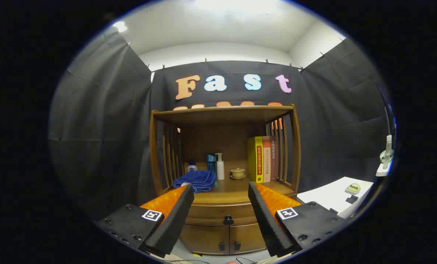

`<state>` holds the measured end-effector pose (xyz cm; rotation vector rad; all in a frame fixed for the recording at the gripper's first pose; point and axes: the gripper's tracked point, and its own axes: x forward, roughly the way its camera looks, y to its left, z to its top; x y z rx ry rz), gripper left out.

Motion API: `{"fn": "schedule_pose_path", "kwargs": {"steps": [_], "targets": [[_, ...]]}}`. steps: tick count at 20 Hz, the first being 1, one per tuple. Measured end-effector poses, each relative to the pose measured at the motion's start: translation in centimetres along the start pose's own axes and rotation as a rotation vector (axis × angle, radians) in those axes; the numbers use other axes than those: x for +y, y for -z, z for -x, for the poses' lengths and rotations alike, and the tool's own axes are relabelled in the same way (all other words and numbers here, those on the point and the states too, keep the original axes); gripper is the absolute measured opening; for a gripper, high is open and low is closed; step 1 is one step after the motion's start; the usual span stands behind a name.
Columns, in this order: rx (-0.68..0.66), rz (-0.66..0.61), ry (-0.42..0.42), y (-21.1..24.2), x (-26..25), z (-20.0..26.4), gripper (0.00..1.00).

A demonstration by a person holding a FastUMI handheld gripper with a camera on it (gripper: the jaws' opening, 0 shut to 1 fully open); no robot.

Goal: Pull open the drawer, take out the items inside it, and place them on the countertop above the cabinet.

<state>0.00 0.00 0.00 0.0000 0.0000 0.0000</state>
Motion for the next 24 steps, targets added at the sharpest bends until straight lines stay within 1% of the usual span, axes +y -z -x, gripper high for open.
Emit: {"fn": "schedule_pose_path", "kwargs": {"steps": [15, 19, 22, 24], "targets": [[0.001, -0.01, 0.002, 0.0, -0.1, -0.1, 0.98], [0.013, -0.016, -0.021, 1.3, 0.8, -0.9, 0.98], [0.014, 0.002, -0.001, 2.1, 0.4, -1.2, 0.98], [0.009, -0.008, -0.009, 2.6, 0.6, -1.7, 0.98]]}}
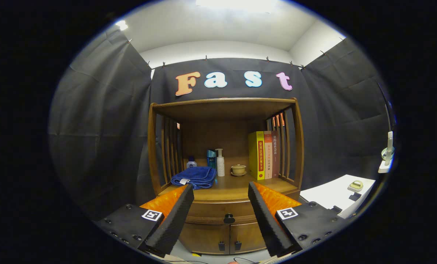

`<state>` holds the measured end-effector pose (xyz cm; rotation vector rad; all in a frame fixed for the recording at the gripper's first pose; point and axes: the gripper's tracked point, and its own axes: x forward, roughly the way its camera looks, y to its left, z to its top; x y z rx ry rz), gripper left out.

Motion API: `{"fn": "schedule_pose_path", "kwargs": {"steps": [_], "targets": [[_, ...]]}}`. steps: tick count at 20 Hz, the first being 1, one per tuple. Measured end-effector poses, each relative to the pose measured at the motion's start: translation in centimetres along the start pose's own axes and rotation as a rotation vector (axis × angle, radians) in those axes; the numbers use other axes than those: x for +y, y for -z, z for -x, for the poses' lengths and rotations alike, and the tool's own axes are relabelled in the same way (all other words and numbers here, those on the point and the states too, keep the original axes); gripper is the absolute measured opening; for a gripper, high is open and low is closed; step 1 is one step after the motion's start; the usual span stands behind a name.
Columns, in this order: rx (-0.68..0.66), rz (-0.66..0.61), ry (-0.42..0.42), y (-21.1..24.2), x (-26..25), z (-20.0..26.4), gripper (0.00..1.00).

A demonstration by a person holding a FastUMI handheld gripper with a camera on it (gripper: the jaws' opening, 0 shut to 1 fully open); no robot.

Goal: Pull open the drawer, take out the items inside it, and place them on the countertop above the cabinet.

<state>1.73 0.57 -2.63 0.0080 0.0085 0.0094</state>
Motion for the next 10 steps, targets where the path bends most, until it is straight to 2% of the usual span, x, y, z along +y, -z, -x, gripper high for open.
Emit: {"fn": "schedule_pose_path", "kwargs": {"steps": [4, 10], "targets": [[-0.007, 0.001, -0.047, 2.2, 0.4, -3.0, 0.98], [0.03, 0.031, -0.004, 10.9, -2.9, -9.0, 0.98]]}}
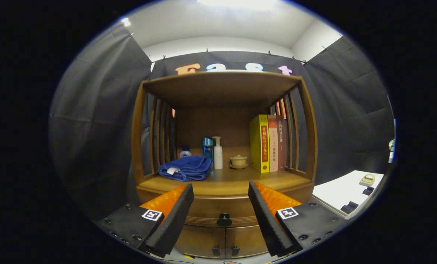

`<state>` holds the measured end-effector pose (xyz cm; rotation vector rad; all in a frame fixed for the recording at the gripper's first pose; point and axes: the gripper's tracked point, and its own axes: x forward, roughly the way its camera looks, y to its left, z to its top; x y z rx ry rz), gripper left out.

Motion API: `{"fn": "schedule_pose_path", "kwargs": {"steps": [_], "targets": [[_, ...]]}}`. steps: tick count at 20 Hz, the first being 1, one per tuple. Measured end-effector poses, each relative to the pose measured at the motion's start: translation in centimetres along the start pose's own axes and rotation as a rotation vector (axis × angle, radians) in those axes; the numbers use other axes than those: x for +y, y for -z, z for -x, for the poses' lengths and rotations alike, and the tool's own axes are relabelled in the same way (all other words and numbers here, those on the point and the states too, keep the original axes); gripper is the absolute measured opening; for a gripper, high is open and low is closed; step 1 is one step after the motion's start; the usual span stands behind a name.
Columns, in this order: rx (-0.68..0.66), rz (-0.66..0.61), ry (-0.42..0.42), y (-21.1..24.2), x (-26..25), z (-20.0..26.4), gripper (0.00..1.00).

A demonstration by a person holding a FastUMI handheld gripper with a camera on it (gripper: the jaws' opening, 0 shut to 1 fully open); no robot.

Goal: Pull open the drawer, take out the items inside it, and place them on the countertop above the cabinet.

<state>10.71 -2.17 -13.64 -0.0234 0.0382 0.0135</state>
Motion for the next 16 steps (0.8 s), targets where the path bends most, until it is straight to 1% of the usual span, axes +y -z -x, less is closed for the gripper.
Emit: {"fn": "schedule_pose_path", "kwargs": {"steps": [3, 5, 7, 9, 12, 16], "targets": [[0.039, -0.002, -0.018, 5.0, 0.3, -2.0, 0.98], [0.046, 0.001, -0.027, 7.1, 0.5, -3.2, 0.98], [0.063, 0.025, -0.009, 8.8, 0.0, -4.5, 0.98], [0.098, 0.019, -0.004, 10.7, -0.1, -5.6, 0.99], [0.125, 0.001, 0.004, 12.6, -0.5, -7.1, 0.99], [0.148, -0.019, 0.016, 14.0, -0.8, -8.3, 0.92]]}}
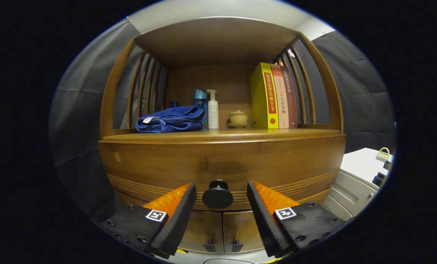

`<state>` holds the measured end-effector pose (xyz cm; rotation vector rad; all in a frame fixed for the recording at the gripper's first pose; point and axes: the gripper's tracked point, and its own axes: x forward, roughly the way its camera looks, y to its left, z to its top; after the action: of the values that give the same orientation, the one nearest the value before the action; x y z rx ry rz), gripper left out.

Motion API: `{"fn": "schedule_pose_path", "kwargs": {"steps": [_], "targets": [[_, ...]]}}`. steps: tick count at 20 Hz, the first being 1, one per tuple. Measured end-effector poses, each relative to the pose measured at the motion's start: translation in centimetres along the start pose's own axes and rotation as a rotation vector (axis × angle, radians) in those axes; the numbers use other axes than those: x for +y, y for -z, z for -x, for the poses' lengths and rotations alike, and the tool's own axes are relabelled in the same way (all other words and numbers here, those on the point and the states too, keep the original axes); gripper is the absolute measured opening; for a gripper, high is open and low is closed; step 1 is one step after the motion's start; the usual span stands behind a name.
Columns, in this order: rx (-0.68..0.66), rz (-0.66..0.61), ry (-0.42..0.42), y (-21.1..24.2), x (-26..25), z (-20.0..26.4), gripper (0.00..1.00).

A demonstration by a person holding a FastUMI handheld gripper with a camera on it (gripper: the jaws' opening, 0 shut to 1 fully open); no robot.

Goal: Pull open the drawer, take out the items inside it, and place them on the countertop above the cabinet.

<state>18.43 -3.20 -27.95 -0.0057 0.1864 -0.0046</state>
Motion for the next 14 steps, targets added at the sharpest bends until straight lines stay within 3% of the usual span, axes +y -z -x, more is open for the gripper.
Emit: {"fn": "schedule_pose_path", "kwargs": {"steps": [14], "targets": [[0.032, -0.043, 0.016, 1.1, 0.4, -1.6, 0.46]]}}
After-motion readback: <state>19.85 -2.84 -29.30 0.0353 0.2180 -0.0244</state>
